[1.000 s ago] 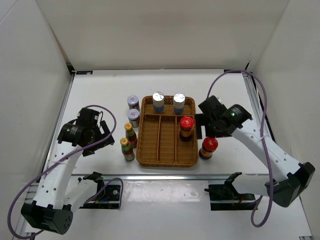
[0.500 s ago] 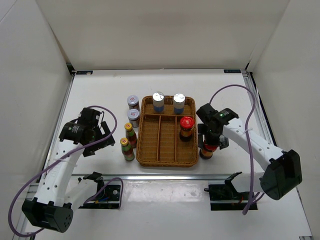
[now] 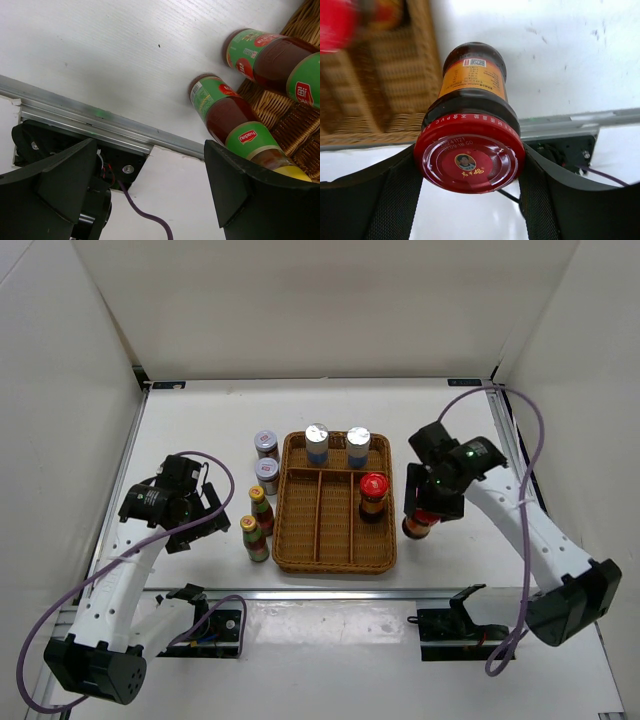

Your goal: Organize the condiment bottles

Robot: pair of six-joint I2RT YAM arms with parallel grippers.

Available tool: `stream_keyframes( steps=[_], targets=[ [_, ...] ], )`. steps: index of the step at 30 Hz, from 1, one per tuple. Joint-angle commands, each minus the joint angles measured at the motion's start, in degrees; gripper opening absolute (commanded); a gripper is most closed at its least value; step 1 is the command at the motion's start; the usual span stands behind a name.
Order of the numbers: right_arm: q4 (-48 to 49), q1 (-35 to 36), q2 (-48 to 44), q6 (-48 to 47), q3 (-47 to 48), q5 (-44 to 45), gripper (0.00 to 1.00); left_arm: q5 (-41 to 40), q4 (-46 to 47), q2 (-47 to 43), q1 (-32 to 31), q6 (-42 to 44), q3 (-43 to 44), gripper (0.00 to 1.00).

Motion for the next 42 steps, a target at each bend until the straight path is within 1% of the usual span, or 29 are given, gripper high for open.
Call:
stream_keyframes(
  steps=[1,3,4,7,8,11,16,20,27,28,32,34,36,37,39,40,41,42],
  targets=[
    [-7.8,0.7,-3.2,1.6,8.7,2.3,0.00,0.6,0.4,-0.3,-0.2,-0.6,0.0,1.00],
    [-8.5,0.7,-3.2,0.9,11.8,-0.1,0.00,0.6,0.4,-0.3,-0.2,-0.6,0.0,1.00],
    [-8.5,0.7,-3.2,0.1,12.6,-2.9,0.00,0.6,0.4,-0.3,-0.2,-0.6,0.0,1.00],
    [-8.5,3.6,-2.0,0.1,14.4,-6.2,0.00,0.6,0.4,-0.3,-0.2,-0.6,0.0,1.00],
    [-8.5,3.6,-2.0,0.1,14.4,-6.2,0.00,0.6,0.4,-0.3,-0.2,-0.6,0.0,1.00],
    [-7.3,7.3,0.5,0.1,14.4,-6.2,0.00,0.6,0.4,-0.3,-0.2,-0.6,0.0,1.00],
    [-1.8,11.2,3.1,0.1,14.4,-6.2,0.00,0.6,0.4,-0.8,-0.2,-0.6,0.0,1.00],
    [1.6,12.6,5.2,-0.5,11.1,-6.7,0.00,0.1,0.4,-0.8,-0.2,-0.6,0.0,1.00],
    [6.4,12.6,10.0,-3.0,4.4,-9.4,0.01,0.1,0.4,-0.8,-0.2,-0.6,0.0,1.00],
    [7.8,13.1,10.6,-3.7,3.5,-9.4,0.03,0.1,0.4,-0.8,-0.2,-0.6,0.0,1.00],
    [11.0,13.6,12.3,-3.7,0.9,-8.9,0.03,0.1,0.4,-1.4,-0.2,-0.6,0.0,1.00],
    [11.0,13.6,13.0,-3.0,0.1,-8.9,0.13,0.1,0.4,-1.4,-0.2,-0.6,0.0,1.00],
    [11.0,13.6,13.7,-3.0,-0.5,-8.4,0.30,0.1,0.4,-1.9,-0.2,-0.6,0.0,1.00],
    [11.0,13.6,13.7,-2.5,-0.5,-8.4,0.51,0.1,0.4,-1.9,-0.2,-0.6,0.0,1.00],
    [9.3,14.2,14.3,-1.9,-0.5,-8.4,0.75,0.2,0.4,-1.9,-0.2,0.3,0.0,1.00],
    [8.2,14.8,14.3,-1.9,0.7,-7.3,0.90,2.5,0.4,-1.9,-0.2,2.9,0.5,1.00],
    [6.8,14.8,13.7,-0.9,2.9,-6.1,0.99,4.2,0.4,-2.4,-0.8,4.8,0.0,1.00],
    [3.9,15.4,12.9,0.3,4.2,-3.6,0.99,5.3,0.4,-2.4,-1.3,4.8,-0.6,1.00]
  ],
)
